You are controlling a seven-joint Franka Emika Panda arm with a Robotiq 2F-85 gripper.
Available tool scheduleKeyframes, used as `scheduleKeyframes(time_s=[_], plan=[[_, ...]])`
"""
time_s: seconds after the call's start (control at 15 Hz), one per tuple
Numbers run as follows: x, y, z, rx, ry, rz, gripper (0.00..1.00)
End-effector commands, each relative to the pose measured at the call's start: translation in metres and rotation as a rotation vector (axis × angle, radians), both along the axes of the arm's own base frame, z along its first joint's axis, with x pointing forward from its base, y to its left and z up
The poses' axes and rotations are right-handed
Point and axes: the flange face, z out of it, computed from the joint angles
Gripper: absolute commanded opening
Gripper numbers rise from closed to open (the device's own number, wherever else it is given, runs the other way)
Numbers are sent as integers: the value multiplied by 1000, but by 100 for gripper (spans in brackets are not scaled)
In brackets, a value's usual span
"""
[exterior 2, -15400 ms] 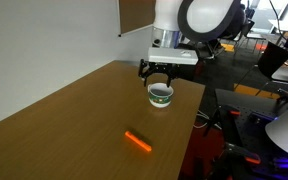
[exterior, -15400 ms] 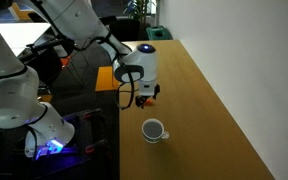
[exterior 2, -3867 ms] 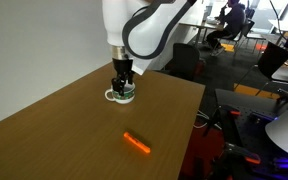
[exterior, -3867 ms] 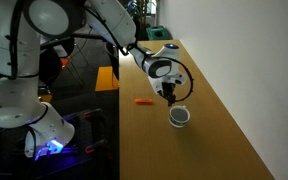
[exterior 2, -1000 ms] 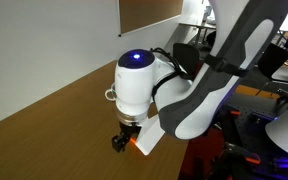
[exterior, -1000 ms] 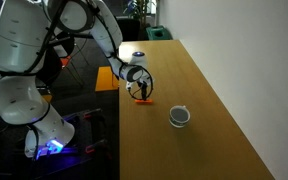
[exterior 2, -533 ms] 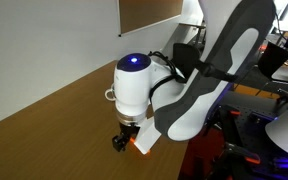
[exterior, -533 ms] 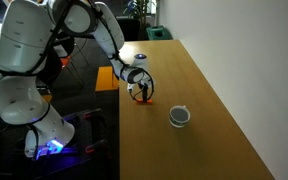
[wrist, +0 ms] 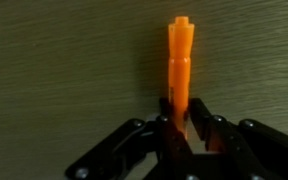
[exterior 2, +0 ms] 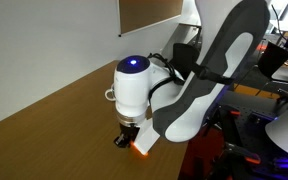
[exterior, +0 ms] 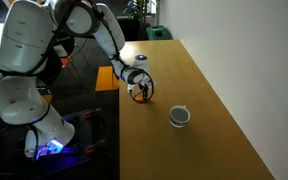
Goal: Remove the highlighter from the cup then move the cup backwards and move the highlighter to the right
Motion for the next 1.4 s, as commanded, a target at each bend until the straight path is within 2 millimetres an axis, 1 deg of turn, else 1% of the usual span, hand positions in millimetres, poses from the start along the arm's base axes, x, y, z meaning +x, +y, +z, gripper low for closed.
scheduleKeyframes(time_s=[0.0,0.13,0.27,0.4,0.53,0.73,0.93,1.13,1.33], plan=[[-1,-3,5,13,-12,0,0],[-3,-4,13,17,-12,-20,5],[-7,-7,21,17,-12,-50,5],[-10,-14,31,18,-26,-91,5],[-12,-26,41,21,-31,-139,5],[-16,-48,53,18,-34,-203,5],[-22,-76,62,18,-25,-286,5],[-23,-103,69,18,-5,-400,5],[-21,-132,74,30,11,-512,5]])
